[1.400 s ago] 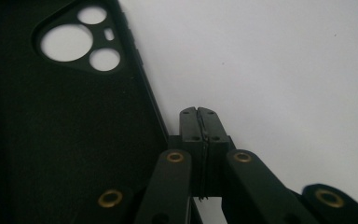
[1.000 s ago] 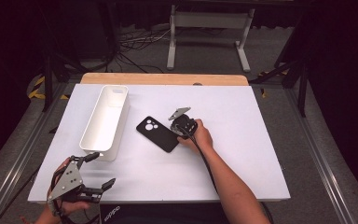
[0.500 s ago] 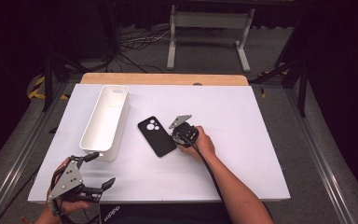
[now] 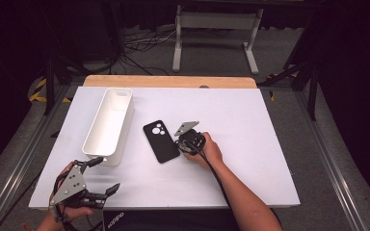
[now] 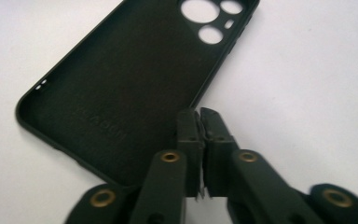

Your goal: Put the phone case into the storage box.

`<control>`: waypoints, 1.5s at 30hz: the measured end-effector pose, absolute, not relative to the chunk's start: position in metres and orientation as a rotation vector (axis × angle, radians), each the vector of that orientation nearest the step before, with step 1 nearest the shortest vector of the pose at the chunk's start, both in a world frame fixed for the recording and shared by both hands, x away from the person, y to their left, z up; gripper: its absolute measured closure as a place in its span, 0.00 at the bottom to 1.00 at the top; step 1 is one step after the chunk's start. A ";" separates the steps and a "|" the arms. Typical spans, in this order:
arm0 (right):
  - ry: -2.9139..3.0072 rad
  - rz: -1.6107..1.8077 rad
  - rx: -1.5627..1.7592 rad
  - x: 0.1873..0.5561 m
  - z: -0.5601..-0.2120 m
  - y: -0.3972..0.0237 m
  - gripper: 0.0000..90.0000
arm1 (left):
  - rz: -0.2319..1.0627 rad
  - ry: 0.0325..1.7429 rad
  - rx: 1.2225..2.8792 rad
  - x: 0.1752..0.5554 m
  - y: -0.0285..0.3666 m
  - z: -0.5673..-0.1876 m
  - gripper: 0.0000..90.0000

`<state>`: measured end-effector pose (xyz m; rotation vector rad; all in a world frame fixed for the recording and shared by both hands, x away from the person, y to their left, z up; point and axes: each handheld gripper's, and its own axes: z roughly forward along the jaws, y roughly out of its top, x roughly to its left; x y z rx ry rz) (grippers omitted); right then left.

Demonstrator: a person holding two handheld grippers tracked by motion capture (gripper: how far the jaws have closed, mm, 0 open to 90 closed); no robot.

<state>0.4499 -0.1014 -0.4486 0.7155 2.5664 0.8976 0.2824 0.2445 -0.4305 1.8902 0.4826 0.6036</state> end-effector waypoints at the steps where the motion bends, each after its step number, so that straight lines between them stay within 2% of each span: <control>1: 2.565 0.914 0.724 0.452 -0.448 -0.102 0.97 | 0.608 0.485 1.885 0.282 0.244 -0.431 0.08; 7: 2.500 1.019 0.770 0.463 -0.434 -0.104 0.86 | 0.605 0.492 1.891 0.283 0.246 -0.431 0.08; 13: 2.419 1.107 0.815 0.476 -0.417 -0.103 0.59 | 0.589 0.498 1.885 0.284 0.245 -0.432 0.08; 15: 2.387 1.119 0.855 0.482 -0.414 -0.101 0.46 | 0.598 0.490 1.893 0.283 0.245 -0.432 0.08; 17: 2.382 1.130 0.855 0.484 -0.413 -0.100 0.43 | 0.590 0.492 1.891 0.283 0.245 -0.432 0.08; 20: 2.364 1.127 0.877 0.489 -0.411 -0.096 0.28 | 0.593 0.492 1.891 0.283 0.246 -0.432 0.07; 23: 2.348 1.129 0.899 0.494 -0.412 -0.093 0.24 | 0.584 0.493 1.893 0.284 0.245 -0.433 0.07; 37: 2.387 1.066 0.983 0.525 -0.417 -0.073 0.24 | 0.586 0.501 1.912 0.285 0.244 -0.434 0.05; 45: 2.472 0.979 0.986 0.539 -0.432 -0.061 0.39 | 0.576 0.503 1.900 0.286 0.246 -0.435 0.05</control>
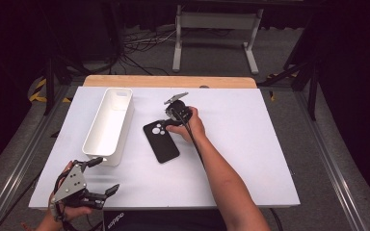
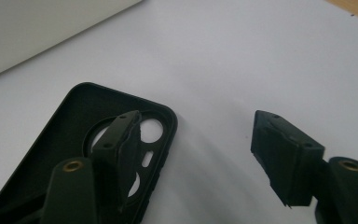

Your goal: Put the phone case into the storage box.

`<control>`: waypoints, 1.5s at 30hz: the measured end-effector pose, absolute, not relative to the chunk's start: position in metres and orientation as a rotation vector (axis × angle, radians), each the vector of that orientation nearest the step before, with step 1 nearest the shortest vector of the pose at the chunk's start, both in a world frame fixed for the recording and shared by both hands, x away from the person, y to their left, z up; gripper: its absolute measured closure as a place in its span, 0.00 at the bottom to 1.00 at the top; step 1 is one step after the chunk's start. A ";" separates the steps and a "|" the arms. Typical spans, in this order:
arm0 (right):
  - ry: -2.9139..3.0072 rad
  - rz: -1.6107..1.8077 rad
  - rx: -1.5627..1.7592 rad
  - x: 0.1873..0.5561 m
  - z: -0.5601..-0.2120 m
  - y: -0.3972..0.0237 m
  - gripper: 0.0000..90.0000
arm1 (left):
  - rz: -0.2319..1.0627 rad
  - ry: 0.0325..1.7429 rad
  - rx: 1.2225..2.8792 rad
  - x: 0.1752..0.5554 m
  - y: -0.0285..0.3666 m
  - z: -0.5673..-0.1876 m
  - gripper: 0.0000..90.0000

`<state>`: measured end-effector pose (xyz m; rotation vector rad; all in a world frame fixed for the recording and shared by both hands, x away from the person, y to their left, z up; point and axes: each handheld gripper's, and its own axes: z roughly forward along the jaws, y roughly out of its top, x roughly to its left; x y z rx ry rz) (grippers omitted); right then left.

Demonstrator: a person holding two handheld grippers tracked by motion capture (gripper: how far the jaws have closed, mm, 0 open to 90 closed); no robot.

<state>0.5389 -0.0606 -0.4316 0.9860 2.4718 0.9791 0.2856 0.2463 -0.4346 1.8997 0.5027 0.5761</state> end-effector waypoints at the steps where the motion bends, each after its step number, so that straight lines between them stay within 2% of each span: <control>1: 2.472 0.979 0.986 0.539 -0.432 -0.061 0.39 | 0.576 0.503 1.900 0.286 0.246 -0.435 0.05; 14: 2.520 0.991 1.011 0.549 -0.446 -0.048 0.63 | 0.564 0.487 1.905 0.285 0.246 -0.435 0.05; 21: 2.515 0.998 1.012 0.551 -0.450 -0.046 0.66 | 0.549 0.490 1.909 0.286 0.247 -0.435 0.05; 24: 2.534 1.010 1.001 0.551 -0.451 -0.046 0.74 | 0.558 0.482 1.913 0.286 0.248 -0.434 0.06; 30: 2.550 0.980 0.997 0.547 -0.449 -0.045 0.77 | 0.544 0.486 1.913 0.286 0.247 -0.435 0.06; 35: 2.562 0.931 0.928 0.545 -0.448 -0.040 0.88 | 0.549 0.483 1.920 0.286 0.247 -0.434 0.06; 45: 2.554 0.990 0.967 0.545 -0.449 -0.045 0.92 | 0.548 0.483 1.919 0.287 0.247 -0.435 0.06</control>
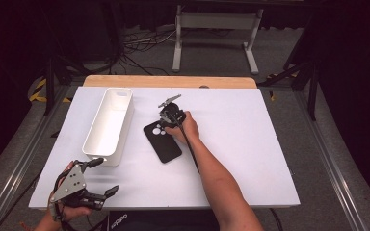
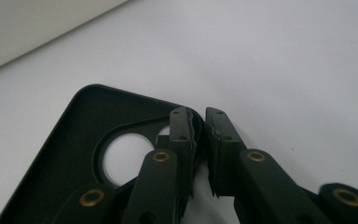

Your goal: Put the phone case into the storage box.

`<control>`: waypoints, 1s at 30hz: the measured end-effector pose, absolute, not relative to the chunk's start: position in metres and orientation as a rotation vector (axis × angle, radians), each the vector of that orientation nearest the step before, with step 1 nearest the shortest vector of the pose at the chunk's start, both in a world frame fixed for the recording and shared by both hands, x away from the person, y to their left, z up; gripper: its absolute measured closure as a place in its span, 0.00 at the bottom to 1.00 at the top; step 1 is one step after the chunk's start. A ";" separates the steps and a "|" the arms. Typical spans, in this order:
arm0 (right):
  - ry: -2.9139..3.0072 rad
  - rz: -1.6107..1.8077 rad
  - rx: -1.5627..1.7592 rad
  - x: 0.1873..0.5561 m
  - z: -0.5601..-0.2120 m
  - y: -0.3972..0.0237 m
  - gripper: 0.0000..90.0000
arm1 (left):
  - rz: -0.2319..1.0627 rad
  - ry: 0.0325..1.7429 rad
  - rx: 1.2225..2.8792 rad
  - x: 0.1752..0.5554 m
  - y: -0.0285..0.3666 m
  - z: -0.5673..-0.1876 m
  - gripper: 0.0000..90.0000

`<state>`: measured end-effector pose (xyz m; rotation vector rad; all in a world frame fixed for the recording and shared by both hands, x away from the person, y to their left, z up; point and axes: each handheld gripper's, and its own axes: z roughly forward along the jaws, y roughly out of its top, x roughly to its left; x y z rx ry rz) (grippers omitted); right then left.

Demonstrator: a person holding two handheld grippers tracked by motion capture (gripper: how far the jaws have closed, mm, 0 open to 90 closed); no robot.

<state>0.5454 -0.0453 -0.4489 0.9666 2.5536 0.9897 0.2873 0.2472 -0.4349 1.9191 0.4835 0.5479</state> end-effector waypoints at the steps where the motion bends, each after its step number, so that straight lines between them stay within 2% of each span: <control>1: 2.547 1.006 0.978 0.545 -0.449 -0.047 0.92 | 0.545 0.488 1.914 0.288 0.247 -0.435 0.06; 12: 2.524 1.046 0.975 0.537 -0.440 -0.052 0.99 | 0.540 0.482 1.925 0.287 0.243 -0.435 0.06; 18: 2.540 1.034 0.978 0.537 -0.443 -0.051 0.94 | 0.541 0.483 1.923 0.288 0.244 -0.435 0.06; 19: 2.543 1.021 0.965 0.537 -0.441 -0.050 0.86 | 0.545 0.482 1.925 0.288 0.245 -0.435 0.06; 24: 2.580 0.967 0.907 0.535 -0.439 -0.045 0.80 | 0.538 0.482 1.926 0.288 0.244 -0.435 0.06; 30: 2.636 0.861 0.901 0.540 -0.443 -0.039 0.85 | 0.532 0.480 1.933 0.288 0.243 -0.436 0.06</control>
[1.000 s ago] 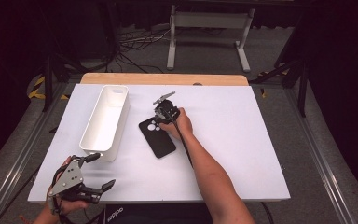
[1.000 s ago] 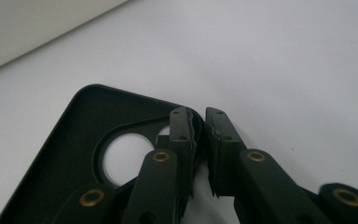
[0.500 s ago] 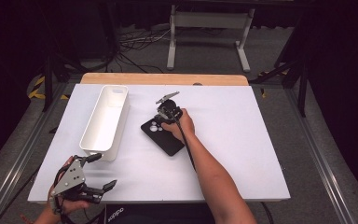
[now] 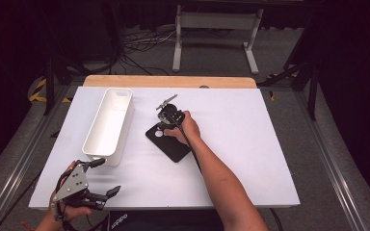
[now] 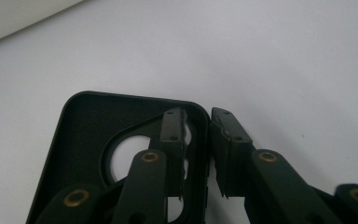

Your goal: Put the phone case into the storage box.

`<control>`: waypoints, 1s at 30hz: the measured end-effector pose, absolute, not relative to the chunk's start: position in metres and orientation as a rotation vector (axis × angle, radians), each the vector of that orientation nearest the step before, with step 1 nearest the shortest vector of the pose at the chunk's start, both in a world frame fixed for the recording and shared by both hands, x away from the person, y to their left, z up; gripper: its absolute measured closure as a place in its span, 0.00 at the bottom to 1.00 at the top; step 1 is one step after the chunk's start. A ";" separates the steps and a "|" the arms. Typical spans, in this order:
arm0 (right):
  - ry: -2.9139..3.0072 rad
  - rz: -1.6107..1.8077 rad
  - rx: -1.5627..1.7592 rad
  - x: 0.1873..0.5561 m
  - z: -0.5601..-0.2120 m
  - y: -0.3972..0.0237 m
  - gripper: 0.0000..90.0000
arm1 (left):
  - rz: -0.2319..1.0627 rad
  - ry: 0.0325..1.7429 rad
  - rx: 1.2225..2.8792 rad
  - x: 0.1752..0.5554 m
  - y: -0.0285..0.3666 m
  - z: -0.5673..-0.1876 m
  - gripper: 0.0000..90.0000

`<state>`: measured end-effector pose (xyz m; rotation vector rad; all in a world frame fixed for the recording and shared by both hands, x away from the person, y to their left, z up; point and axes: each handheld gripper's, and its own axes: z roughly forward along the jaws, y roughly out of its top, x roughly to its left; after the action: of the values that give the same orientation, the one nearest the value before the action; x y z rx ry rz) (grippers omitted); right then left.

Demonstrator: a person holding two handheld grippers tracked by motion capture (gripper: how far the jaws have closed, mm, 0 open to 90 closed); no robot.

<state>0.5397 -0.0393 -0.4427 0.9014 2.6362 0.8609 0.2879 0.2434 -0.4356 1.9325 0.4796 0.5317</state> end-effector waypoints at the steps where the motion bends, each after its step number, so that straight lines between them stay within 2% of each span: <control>1: 2.636 0.861 0.901 0.540 -0.443 -0.039 0.85 | 0.532 0.480 1.933 0.288 0.243 -0.436 0.06; 6: 2.636 0.828 0.871 0.539 -0.442 -0.036 0.91 | 0.530 0.473 1.946 0.288 0.243 -0.436 0.06; 15: 2.575 0.874 0.885 0.533 -0.443 -0.039 0.93 | 0.531 0.475 1.944 0.288 0.243 -0.435 0.06; 30: 2.312 1.108 0.903 0.501 -0.409 -0.069 0.94 | 0.547 0.496 1.895 0.287 0.238 -0.426 0.06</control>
<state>0.5014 -0.0691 -0.4092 0.9032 2.3123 1.1082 0.2874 0.2377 -0.4262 1.8947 0.4964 0.5471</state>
